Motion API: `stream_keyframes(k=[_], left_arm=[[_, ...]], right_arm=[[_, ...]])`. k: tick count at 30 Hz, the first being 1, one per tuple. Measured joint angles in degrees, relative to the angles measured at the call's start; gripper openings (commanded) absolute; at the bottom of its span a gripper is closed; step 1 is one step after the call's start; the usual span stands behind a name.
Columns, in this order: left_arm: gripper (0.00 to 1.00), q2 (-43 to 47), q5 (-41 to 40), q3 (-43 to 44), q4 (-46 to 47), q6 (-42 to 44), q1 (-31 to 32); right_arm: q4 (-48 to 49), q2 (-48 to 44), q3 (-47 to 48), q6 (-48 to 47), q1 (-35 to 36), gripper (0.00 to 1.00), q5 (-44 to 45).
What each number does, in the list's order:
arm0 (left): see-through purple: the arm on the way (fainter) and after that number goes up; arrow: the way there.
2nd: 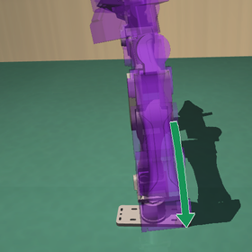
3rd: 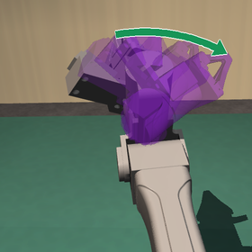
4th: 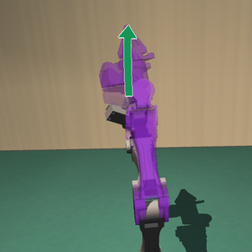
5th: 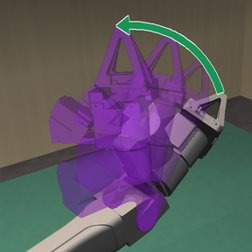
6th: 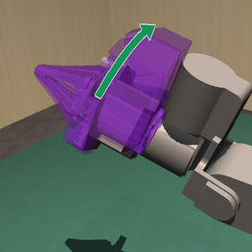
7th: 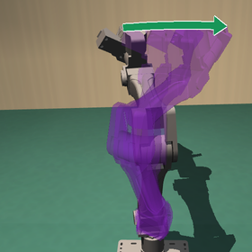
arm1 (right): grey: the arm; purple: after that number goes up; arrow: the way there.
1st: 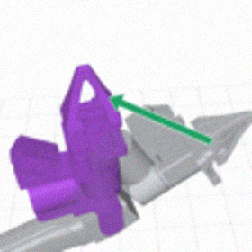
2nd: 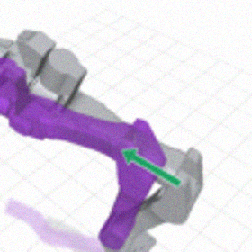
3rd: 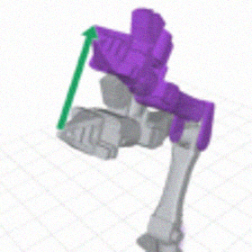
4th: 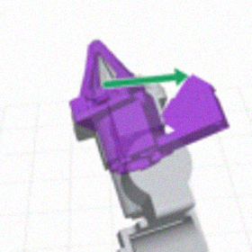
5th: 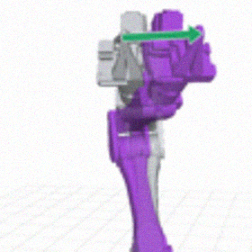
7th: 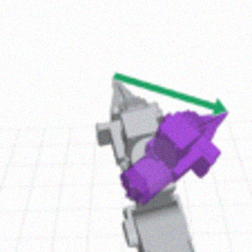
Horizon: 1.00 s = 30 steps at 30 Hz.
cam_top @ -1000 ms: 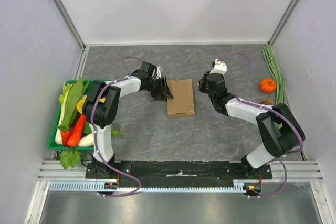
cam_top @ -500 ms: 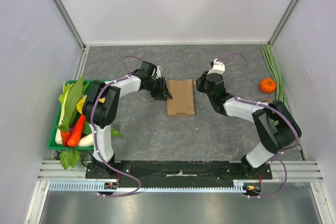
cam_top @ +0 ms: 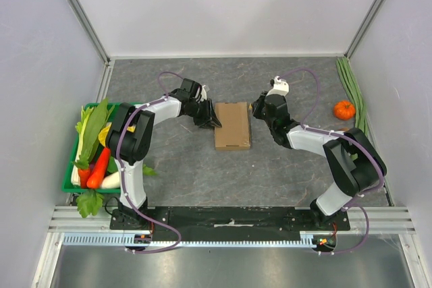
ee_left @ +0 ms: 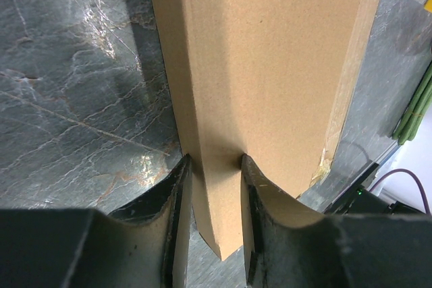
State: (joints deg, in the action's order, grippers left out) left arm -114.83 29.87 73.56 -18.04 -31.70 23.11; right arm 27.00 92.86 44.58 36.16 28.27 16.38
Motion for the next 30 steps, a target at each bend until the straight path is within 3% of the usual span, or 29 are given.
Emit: stream_keyframes(k=[25, 30], left_arm=[[0.27, -0.4, 0.0, 0.8, -1.2, 0.0, 0.0], [0.32, -0.4, 0.1, 0.8, -1.4, 0.0, -0.2]], right_arm=[[0.9, 1.4, 0.0, -1.3, 0.0, 0.0, 0.3], [2.1, 2.4, 0.3, -1.3, 0.0, 0.0, -0.7]])
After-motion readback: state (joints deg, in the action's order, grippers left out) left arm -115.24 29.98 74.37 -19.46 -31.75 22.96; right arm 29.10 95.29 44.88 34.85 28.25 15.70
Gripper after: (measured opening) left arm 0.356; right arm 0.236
